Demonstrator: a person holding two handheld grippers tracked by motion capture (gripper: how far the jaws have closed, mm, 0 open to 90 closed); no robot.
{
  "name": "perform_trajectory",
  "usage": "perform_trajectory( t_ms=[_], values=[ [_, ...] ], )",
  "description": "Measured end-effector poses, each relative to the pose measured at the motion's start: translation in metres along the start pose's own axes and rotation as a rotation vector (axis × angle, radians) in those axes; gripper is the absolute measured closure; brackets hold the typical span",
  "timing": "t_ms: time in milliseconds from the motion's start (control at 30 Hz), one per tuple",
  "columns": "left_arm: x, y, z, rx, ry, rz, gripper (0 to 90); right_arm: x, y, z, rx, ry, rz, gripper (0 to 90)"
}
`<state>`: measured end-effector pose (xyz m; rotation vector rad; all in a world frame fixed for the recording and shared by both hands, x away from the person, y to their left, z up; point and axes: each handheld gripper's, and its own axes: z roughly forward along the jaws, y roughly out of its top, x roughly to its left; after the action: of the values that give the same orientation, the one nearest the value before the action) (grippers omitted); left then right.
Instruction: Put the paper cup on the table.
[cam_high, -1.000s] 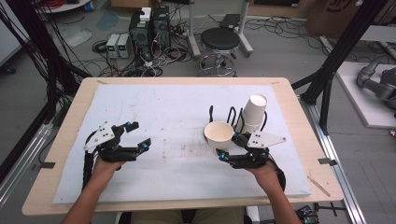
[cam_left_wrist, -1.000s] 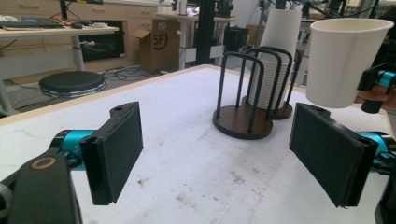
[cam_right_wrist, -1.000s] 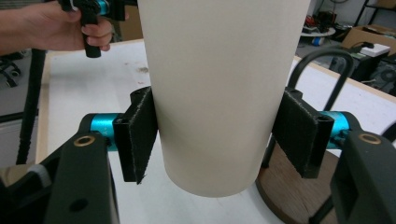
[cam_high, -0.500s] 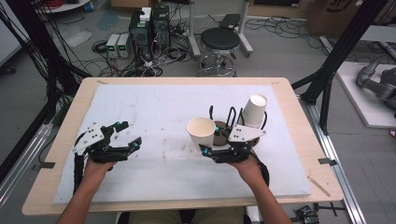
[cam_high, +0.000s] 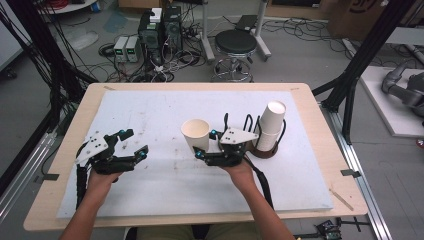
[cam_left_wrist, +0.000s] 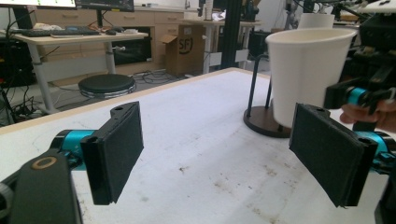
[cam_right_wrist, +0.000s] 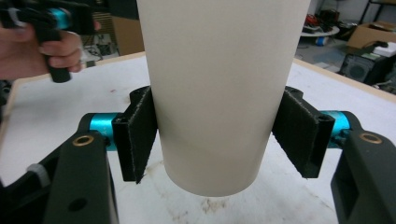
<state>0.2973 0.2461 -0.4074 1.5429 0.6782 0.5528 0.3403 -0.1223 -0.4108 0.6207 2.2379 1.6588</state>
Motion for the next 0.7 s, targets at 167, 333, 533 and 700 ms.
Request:
perform_trajectory(
  t_ms=[167, 333, 533, 700],
  values=[
    [0.002, 0.0, -0.001, -0.002, 0.012, 0.007, 17.5, 0.001, -0.005, 0.023, 0.0, -0.043, 0.035, 33.6],
    [0.005, 0.0, -0.004, -0.005, 0.02, 0.004, 17.6, 0.001, -0.011, 0.04, 0.012, -0.057, 0.071, 33.7],
    [0.008, -0.002, -0.005, -0.005, 0.034, -0.004, 17.7, 0.002, -0.015, 0.069, 0.057, -0.098, 0.083, 33.7],
    [0.008, -0.003, -0.005, 0.005, 0.032, 0.001, 17.8, 0.0, -0.014, 0.086, 0.13, -0.12, 0.093, 33.7]
  ],
)
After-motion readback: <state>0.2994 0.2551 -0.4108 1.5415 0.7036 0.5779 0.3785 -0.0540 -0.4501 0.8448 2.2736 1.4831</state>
